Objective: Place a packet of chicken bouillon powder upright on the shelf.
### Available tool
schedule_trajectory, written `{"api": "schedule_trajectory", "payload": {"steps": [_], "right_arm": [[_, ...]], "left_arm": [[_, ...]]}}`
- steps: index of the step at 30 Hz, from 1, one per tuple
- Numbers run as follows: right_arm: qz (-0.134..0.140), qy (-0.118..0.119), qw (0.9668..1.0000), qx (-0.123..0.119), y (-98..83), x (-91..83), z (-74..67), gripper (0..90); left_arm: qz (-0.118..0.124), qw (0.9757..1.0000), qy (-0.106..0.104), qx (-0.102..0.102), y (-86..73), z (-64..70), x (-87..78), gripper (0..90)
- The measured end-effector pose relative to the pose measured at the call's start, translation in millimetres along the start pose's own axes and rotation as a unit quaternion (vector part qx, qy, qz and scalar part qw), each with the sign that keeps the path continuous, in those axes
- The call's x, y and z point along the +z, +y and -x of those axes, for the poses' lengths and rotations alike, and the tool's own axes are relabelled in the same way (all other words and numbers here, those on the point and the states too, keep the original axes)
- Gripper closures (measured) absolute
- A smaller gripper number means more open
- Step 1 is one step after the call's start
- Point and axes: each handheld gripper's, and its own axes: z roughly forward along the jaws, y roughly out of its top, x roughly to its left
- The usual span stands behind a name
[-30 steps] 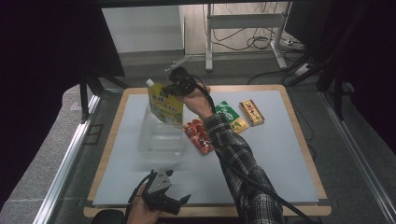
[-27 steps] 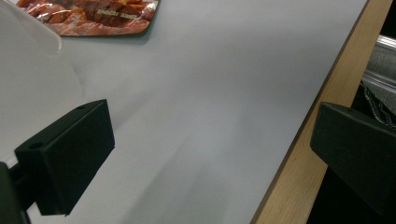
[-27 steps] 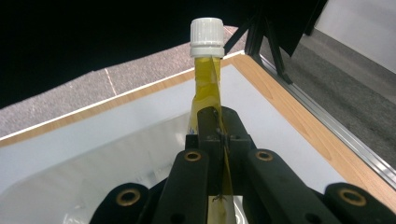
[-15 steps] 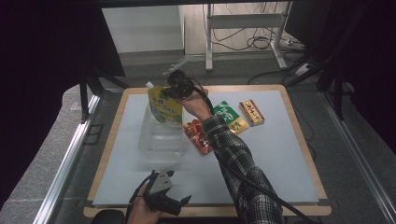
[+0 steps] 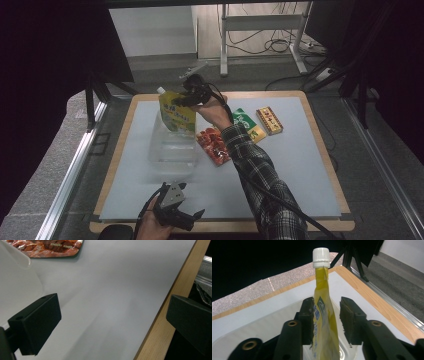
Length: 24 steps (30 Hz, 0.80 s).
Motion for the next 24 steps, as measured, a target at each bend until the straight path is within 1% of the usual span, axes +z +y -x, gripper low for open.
{"api": "schedule_trajectory", "payload": {"steps": [2,4,5,6,12,15,16,18,24], "right_arm": [[-0.005,0.000,1.0000,-0.003,-0.9,-3.0,-0.6,53.9],[-0.005,-0.008,0.9999,-0.012,-2.7,-6.3,-1.3,50.6],[-0.006,-0.007,0.9999,-0.010,-4.8,-9.3,-0.9,46.3],[-0.006,-0.007,0.9999,-0.010,-4.8,-9.3,-0.9,46.3],[-0.011,-0.020,0.9997,-0.009,-11.7,-18.2,0.6,37.8],[-0.011,-0.019,0.9998,-0.003,-14.8,-23.1,2.5,33.7],[-0.012,-0.020,0.9997,-0.006,-15.7,-24.5,3.3,32.4],[-0.016,-0.024,0.9996,-0.008,-18.1,-28.3,4.2,30.9],[-0.020,-0.026,0.9995,-0.001,-27.9,-38.9,8.1,27.9]], "left_arm": [[-0.001,1.0000,0.000,0.000,-0.1,0.1,0.3,0.0],[-0.001,1.0000,0.000,0.000,-0.2,0.1,0.5,0.0],[0.000,1.0000,-0.001,-0.001,-0.2,0.0,0.7,0.0],[0.000,1.0000,-0.001,-0.001,-0.2,0.0,0.7,0.0],[-0.001,1.0000,0.001,-0.001,-0.3,0.2,1.2,0.0],[0.001,1.0000,0.000,-0.003,-0.4,0.1,1.4,0.0],[0.002,1.0000,-0.002,-0.005,-0.4,0.1,1.4,0.0],[0.003,1.0000,-0.003,-0.008,-0.2,0.1,1.5,0.0],[0.003,1.0000,-0.004,-0.009,-0.2,0.3,2.3,0.0]]}}
